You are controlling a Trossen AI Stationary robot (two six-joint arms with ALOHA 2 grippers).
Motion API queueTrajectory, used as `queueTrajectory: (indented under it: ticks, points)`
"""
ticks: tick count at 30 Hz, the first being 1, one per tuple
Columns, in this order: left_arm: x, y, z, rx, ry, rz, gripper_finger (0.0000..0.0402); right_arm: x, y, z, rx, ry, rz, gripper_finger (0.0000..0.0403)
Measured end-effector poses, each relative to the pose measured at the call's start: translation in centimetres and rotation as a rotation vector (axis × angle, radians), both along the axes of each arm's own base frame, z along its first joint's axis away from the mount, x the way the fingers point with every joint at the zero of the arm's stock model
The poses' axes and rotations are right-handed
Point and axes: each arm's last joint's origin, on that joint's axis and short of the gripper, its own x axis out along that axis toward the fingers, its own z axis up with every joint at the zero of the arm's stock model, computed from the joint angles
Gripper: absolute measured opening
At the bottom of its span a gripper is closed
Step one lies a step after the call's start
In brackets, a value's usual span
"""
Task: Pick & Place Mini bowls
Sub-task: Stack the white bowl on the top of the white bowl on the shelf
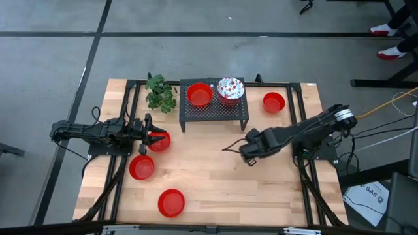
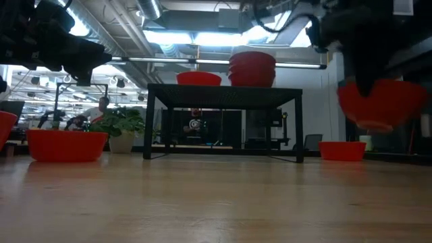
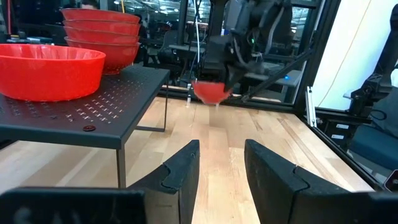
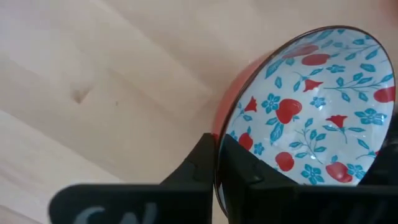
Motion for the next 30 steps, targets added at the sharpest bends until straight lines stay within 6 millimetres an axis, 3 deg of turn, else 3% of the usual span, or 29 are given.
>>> queueTrajectory:
  ticks: [15, 25, 30]
  points:
    - [0.0, 0.0, 0.0, 0.000, 0.000, 0.000, 0.0123, 0.5, -5.3, 11.5, -0.276, -0.161, -0.026, 0.0011]
    - [0.0, 0.0, 0.0, 0.000, 0.000, 0.000, 0.0123, 0.3, -10.4, 16.5, -0.413, -0.278, 0.004, 0.0011]
    - [0.0, 0.0, 0.0, 0.000, 0.000, 0.000, 0.0123, 0.9, -12.2, 18.2, -0.480, -0.344, 0.160, 0.0011]
